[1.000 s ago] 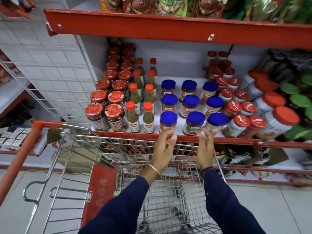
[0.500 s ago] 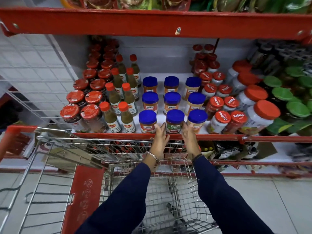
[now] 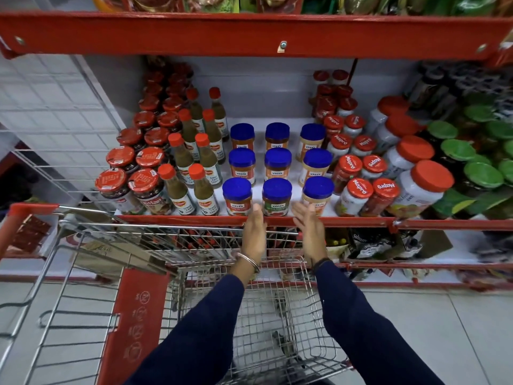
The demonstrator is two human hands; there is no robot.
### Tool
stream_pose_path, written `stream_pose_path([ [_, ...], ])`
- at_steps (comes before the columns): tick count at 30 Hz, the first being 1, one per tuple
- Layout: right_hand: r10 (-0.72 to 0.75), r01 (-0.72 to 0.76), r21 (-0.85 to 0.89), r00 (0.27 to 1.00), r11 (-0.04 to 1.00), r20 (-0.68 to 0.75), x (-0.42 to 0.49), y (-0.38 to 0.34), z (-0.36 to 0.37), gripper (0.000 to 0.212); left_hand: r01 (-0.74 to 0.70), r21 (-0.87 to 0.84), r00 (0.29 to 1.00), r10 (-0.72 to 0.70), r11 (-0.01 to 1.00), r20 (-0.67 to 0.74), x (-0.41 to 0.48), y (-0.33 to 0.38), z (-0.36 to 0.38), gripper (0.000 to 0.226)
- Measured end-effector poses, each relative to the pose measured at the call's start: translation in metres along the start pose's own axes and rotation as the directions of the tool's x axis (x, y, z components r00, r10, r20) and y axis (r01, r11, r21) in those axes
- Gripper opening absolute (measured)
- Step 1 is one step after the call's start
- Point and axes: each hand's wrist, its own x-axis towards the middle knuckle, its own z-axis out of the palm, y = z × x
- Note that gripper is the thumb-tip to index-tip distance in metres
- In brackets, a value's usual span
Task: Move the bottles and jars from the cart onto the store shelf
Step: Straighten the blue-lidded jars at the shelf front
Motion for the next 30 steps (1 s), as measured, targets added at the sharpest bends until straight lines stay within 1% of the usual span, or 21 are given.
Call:
stream_pose_path([
  [1, -0.04, 0.041, 0.006, 0.993, 0.999, -0.109, -0.005, 0.004, -0.006, 0.068, -0.048, 0.019, 0.996, 0.049, 0.999, -0.074, -0.006, -0.005, 0.004, 0.047],
  [2, -0.07, 0.073, 0.007, 0.976, 0.997, -0.206, -0.01, 0.007, -0.012, 0.073, -0.083, 0.031, 0.99, 0.086, 0.996, -0.109, -0.013, -0.009, 0.009, 0.041],
  [3, -0.086, 0.096, 0.023, 0.959, 0.995, -0.272, -0.011, 0.008, -0.02, 0.078, -0.11, 0.047, 0.988, 0.115, 0.993, -0.101, -0.02, -0.01, 0.015, 0.04],
  [4, -0.085, 0.106, 0.05, 0.946, 0.993, -0.312, -0.01, 0.008, -0.027, 0.079, -0.126, 0.066, 0.99, 0.13, 0.99, -0.051, -0.025, -0.01, 0.023, 0.042],
  [5, -0.078, 0.11, 0.08, 0.943, 0.991, -0.322, -0.007, 0.006, -0.033, 0.078, -0.127, 0.086, 0.992, 0.126, 0.988, 0.024, -0.029, -0.009, 0.032, 0.045],
  [7, -0.054, 0.084, 0.106, 0.965, 0.991, -0.257, 0.004, 0.001, -0.042, 0.076, -0.087, 0.118, 0.984, 0.066, 0.989, 0.167, -0.027, -0.004, 0.047, 0.051],
  [9, -0.023, 0.041, 0.11, 0.987, 0.993, -0.16, 0.014, -0.006, -0.048, 0.068, -0.012, 0.119, 0.969, -0.017, 0.993, 0.245, -0.019, 0.008, 0.061, 0.067],
  [10, -0.011, 0.024, 0.107, 0.993, 0.994, -0.121, 0.019, -0.009, -0.05, 0.065, 0.018, 0.1, 0.964, -0.044, 0.995, 0.262, -0.015, 0.013, 0.067, 0.071],
  [12, 0.013, -0.006, 0.11, 0.998, 0.994, -0.061, 0.026, -0.014, -0.054, 0.06, 0.05, 0.026, 0.957, -0.055, 0.998, 0.285, -0.008, 0.022, 0.075, 0.07],
  [15, 0.046, -0.044, 0.122, 0.999, 0.992, -0.019, 0.031, -0.016, -0.061, 0.055, 0.081, -0.096, 0.942, -0.045, 0.992, 0.334, -0.001, 0.025, 0.076, 0.086],
  [16, 0.055, -0.053, 0.124, 0.998, 0.991, -0.013, 0.03, -0.015, -0.064, 0.056, 0.085, -0.104, 0.935, -0.043, 0.991, 0.351, 0.0, 0.024, 0.075, 0.09],
  [18, 0.07, -0.068, 0.135, 0.998, 0.989, -0.007, 0.03, -0.015, -0.067, 0.059, 0.088, -0.092, 0.927, -0.047, 0.992, 0.373, 0.002, 0.022, 0.073, 0.109],
  [20, 0.076, -0.076, 0.141, 0.997, 0.987, 0.004, 0.03, -0.014, -0.069, 0.06, 0.127, -0.079, 0.921, -0.088, 0.989, 0.38, 0.005, 0.019, 0.072, 0.127],
  [21, 0.075, -0.076, 0.14, 0.997, 0.987, 0.01, 0.031, -0.014, -0.07, 0.061, 0.156, -0.07, 0.917, -0.118, 0.985, 0.382, 0.006, 0.02, 0.072, 0.131],
  [22, 0.074, -0.076, 0.135, 0.997, 0.988, 0.019, 0.031, -0.014, -0.071, 0.063, 0.181, -0.067, 0.91, -0.142, 0.981, 0.389, 0.007, 0.02, 0.073, 0.129],
  [23, 0.076, -0.08, 0.13, 0.997, 0.988, 0.03, 0.03, -0.014, -0.072, 0.069, 0.201, -0.056, 0.908, -0.164, 0.978, 0.386, 0.008, 0.02, 0.073, 0.122],
  [24, 0.076, -0.081, 0.127, 0.996, 0.989, 0.041, 0.029, -0.016, -0.072, 0.08, 0.205, -0.058, 0.909, -0.167, 0.977, 0.382, 0.01, 0.018, 0.073, 0.11],
  [26, 0.078, -0.082, 0.125, 0.996, 0.989, 0.041, 0.028, -0.02, -0.073, 0.109, 0.214, -0.074, 0.92, -0.176, 0.974, 0.35, 0.011, 0.014, 0.073, 0.083],
  [27, 0.07, -0.073, 0.125, 0.997, 0.989, 0.027, 0.028, -0.019, -0.073, 0.122, 0.218, -0.073, 0.921, -0.18, 0.973, 0.345, 0.011, 0.015, 0.072, 0.076],
  [28, 0.069, -0.07, 0.133, 0.998, 0.989, 0.009, 0.028, -0.019, -0.073, 0.128, 0.218, -0.071, 0.92, -0.18, 0.973, 0.348, 0.011, 0.014, 0.071, 0.072],
  [30, 0.069, -0.066, 0.151, 0.997, 0.986, -0.016, 0.027, -0.017, -0.073, 0.131, 0.217, -0.044, 0.918, -0.189, 0.975, 0.35, 0.012, 0.016, 0.069, 0.073],
])
